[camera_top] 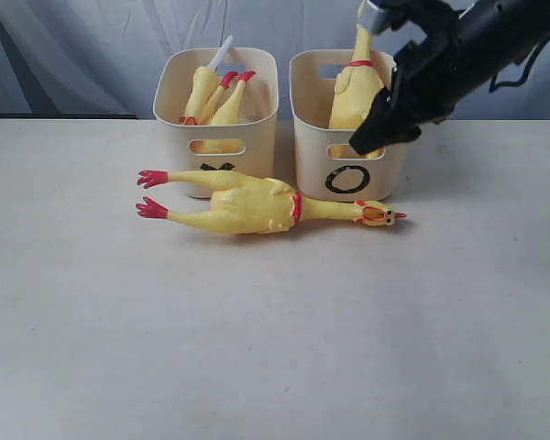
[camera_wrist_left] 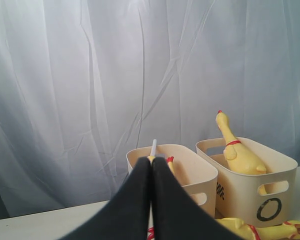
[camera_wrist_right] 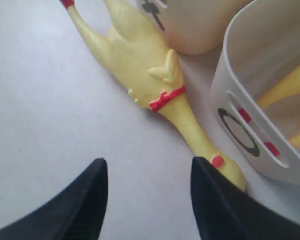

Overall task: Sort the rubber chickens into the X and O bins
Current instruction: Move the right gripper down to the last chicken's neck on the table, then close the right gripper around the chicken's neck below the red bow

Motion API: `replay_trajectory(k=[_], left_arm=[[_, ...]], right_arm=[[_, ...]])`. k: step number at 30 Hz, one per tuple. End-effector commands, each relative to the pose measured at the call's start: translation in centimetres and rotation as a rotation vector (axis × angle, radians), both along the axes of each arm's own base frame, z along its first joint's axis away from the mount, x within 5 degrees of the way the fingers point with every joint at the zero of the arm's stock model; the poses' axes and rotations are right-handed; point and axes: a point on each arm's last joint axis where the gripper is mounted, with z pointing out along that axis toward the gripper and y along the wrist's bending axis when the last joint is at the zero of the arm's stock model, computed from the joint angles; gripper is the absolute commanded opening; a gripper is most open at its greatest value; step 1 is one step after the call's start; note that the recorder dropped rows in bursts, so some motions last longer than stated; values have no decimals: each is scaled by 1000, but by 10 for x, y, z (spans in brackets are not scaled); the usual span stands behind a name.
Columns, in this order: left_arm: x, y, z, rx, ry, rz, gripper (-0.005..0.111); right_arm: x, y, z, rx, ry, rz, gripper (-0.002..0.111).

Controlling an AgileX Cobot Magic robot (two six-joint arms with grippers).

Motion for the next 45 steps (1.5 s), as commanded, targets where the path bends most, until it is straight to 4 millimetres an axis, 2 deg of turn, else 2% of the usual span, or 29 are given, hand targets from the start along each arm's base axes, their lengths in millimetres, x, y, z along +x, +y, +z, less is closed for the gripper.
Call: replay_trajectory(k=[1, 5, 15, 22, 32, 39, 45], left_arm=[[-2, 1, 2, -7, -12, 4, 0], [-2, 1, 2, -7, -12, 4, 0], [-2, 1, 2, -7, -12, 4, 0], [-2, 0, 2, -6, -11, 2, 0], [-2, 0, 2, -6, -11, 0, 0], [-2, 0, 2, -6, -11, 0, 0], [-2, 0, 2, -6, -11, 0, 0]], right_arm=[[-8, -2, -23, -34, -50, 79, 48], [-17, 4, -50, -108, -120, 171, 48], [-31, 40, -106, -349, -308, 352, 48], [-22, 57, -117, -379, -459, 315, 48], [-6, 57, -141, -417, -544, 249, 48], [-4, 57, -157, -442, -534, 271, 48], [-2, 57, -161, -448, -552, 255, 48]])
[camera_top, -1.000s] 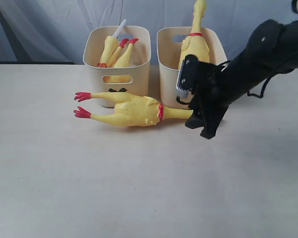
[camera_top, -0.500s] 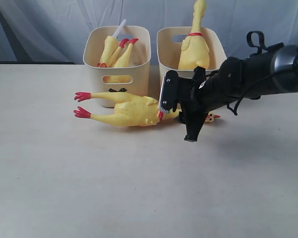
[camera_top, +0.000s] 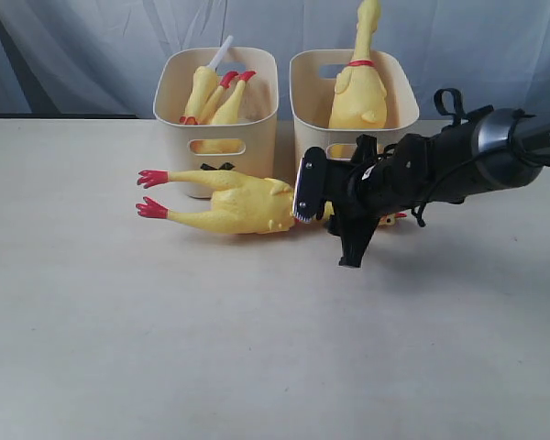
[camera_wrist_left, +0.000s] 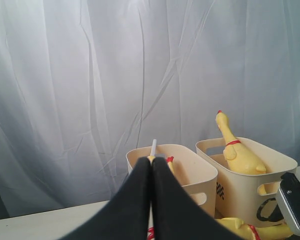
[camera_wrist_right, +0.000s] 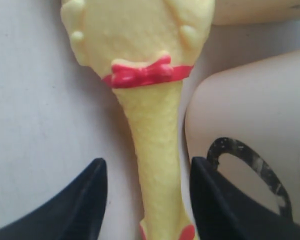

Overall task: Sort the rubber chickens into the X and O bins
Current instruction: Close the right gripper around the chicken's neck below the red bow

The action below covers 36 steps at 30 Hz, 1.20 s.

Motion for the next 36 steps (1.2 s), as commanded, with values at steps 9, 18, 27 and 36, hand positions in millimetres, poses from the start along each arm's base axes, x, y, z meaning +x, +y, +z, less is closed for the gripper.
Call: replay_trajectory(k=[9, 18, 27, 36], left_arm=[[-2, 0, 2, -6, -11, 2, 0], [-2, 0, 2, -6, -11, 2, 0], [-2, 1, 2, -7, -12, 4, 0], [-2, 1, 2, -7, -12, 6, 0]], right_arm=[[5, 0, -14, -13, -35, -12, 48], [8, -2, -16, -8, -62, -31, 48], [8, -4, -16, -9, -55, -35, 48], [4, 6, -16, 18, -45, -45, 48]])
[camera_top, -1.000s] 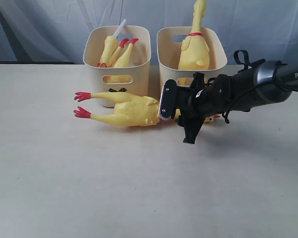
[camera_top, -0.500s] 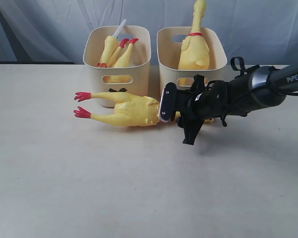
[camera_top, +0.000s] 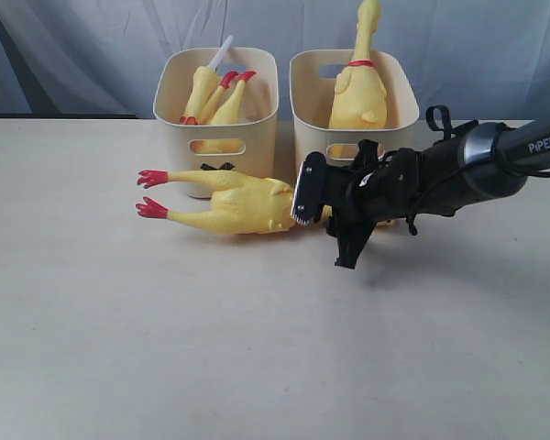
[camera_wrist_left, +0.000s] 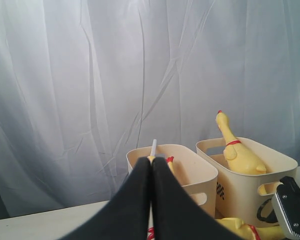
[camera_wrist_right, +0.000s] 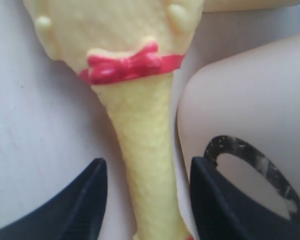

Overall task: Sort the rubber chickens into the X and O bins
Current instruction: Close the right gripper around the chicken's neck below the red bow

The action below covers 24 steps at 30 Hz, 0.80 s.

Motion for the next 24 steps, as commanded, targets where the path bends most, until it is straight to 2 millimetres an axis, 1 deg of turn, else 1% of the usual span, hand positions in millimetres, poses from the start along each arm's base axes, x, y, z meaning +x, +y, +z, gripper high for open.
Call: replay_trajectory(k=[1, 5, 9, 11, 14, 17, 18, 20, 24], left_arm=[[-2, 1, 2, -7, -12, 6, 0], [-2, 1, 2, -8, -12, 8, 0], [-2, 1, 2, -8, -12, 10, 0], [-2, 1, 2, -8, -12, 10, 0], [-2, 1, 2, -8, -12, 10, 0], [-2, 1, 2, -8, -12, 10, 0], [-2, 1, 2, -8, -12, 10, 0], [-2, 1, 2, -8, -12, 10, 0], [-2, 1, 2, -8, -12, 10, 0]], right_arm=[[-3, 7, 1, 8, -9, 6, 48], [-5, 13, 2, 21, -25, 5, 48], [-3, 13, 4, 48, -39, -36, 48], [-5, 11, 1, 35, -45, -31, 48], [-8, 6, 1, 13, -98, -35, 48], [-16, 0, -3, -36, -103, -16, 48], [-16, -1, -4, -36, -106, -25, 48], [-12, -3, -1, -7, -140, -97, 48], [-12, -3, -2, -32, -146, -73, 48]])
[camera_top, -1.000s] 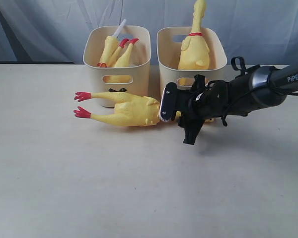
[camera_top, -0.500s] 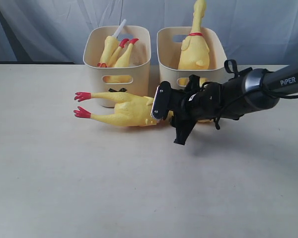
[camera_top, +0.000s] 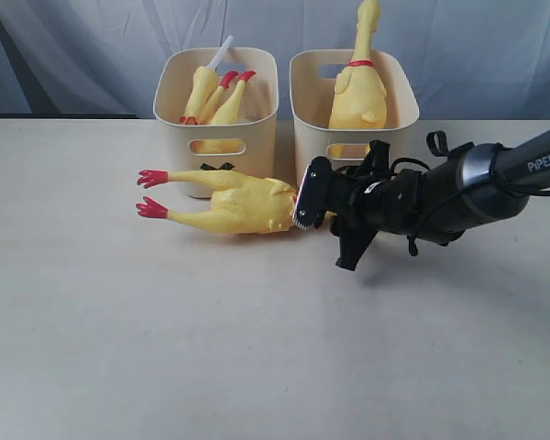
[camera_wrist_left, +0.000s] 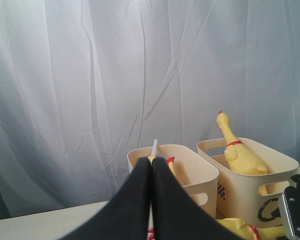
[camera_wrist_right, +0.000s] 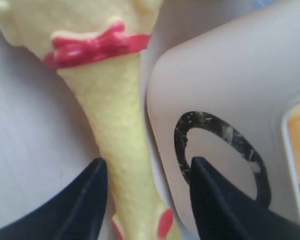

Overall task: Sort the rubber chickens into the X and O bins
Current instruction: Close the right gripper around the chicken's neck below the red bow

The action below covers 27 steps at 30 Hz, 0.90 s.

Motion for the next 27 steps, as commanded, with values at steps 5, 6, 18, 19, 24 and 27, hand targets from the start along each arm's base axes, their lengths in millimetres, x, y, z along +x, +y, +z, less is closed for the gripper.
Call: replay_trajectory(k=[5, 6, 18, 19, 24, 27], left_arm=[[-2, 1, 2, -8, -12, 8, 0], [-2, 1, 2, -8, -12, 8, 0], [-2, 1, 2, -8, -12, 8, 0], [-2, 1, 2, -8, -12, 8, 0], [-2, 1, 2, -8, -12, 8, 0], [-2, 1, 2, -8, -12, 8, 0]], right_arm=[[-2, -1, 0, -15, 12, 14, 48], [-2, -1, 0, -15, 15, 15, 48], [-1, -2, -13, -38, 25, 1, 44], [-2, -3, -14, -37, 29, -3, 47], [-2, -3, -22, -43, 44, -8, 49], [-2, -4, -26, -50, 44, -13, 49]])
